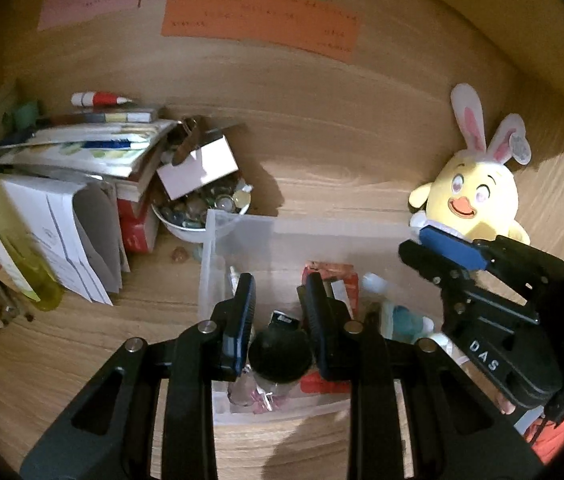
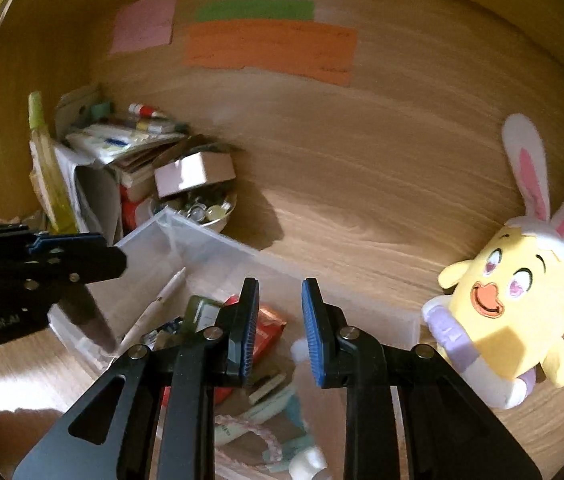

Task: Organize objects
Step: 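Carry the bottle and pink tube into the clear box and release, then lower the left tool onto the small white tube and grasp it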

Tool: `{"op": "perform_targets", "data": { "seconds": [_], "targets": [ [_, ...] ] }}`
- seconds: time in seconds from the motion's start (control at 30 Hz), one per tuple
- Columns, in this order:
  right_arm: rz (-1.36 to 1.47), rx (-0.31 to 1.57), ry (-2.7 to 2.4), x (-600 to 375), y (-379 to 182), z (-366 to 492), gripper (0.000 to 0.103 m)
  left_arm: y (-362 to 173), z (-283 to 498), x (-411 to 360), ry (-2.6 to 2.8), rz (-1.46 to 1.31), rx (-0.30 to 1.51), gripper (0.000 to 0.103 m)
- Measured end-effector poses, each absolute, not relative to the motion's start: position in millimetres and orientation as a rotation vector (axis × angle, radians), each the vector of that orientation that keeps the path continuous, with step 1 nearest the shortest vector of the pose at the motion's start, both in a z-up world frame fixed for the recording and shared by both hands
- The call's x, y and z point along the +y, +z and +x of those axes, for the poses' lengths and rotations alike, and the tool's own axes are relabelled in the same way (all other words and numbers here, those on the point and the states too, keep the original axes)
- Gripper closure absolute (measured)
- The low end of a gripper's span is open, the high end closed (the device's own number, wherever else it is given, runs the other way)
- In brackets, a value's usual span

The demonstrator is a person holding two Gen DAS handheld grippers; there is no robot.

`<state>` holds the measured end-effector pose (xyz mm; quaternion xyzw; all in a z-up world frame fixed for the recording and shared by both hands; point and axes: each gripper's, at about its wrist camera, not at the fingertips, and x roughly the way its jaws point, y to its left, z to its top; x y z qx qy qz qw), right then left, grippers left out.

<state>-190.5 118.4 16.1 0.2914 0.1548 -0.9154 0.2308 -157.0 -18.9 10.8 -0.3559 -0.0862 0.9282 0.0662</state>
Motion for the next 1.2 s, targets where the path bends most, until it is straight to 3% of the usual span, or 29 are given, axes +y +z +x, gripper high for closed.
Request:
{"op": "perform_targets", "data": {
  "seconds": [0.3,0.37,0.43,0.53,0.67,0.9,1.2],
  "targets": [
    [0.786,0.359,-2.491,126,27,-166,0.053,17,-151,-23,2.809,-1.056,-0.237,0.076],
    [0.761,0.36,-2.495,131,32,-157,0.05,20,-148,-23,2.814,-1.047,-0.239,0.071],
    [0.74,0.36,-2.5,136,36,-146,0.045,24,-141,-24,2.824,-1.021,-0.235,0.058],
    [0.712,0.362,-2.527,144,40,-131,0.044,31,-129,-23,2.856,-0.976,-0.207,0.044],
    [0.721,0.345,-2.534,154,39,-117,0.043,37,-114,-20,2.874,-0.948,-0.153,0.038],
    [0.764,0.338,-2.538,163,26,-94,0.043,28,-88,-16,2.884,-0.956,-0.096,0.014],
    [0.917,0.255,-2.486,170,-13,-86,0.043,-5,-68,-24,2.841,-1.1,-0.088,0.012]
  ]
}}
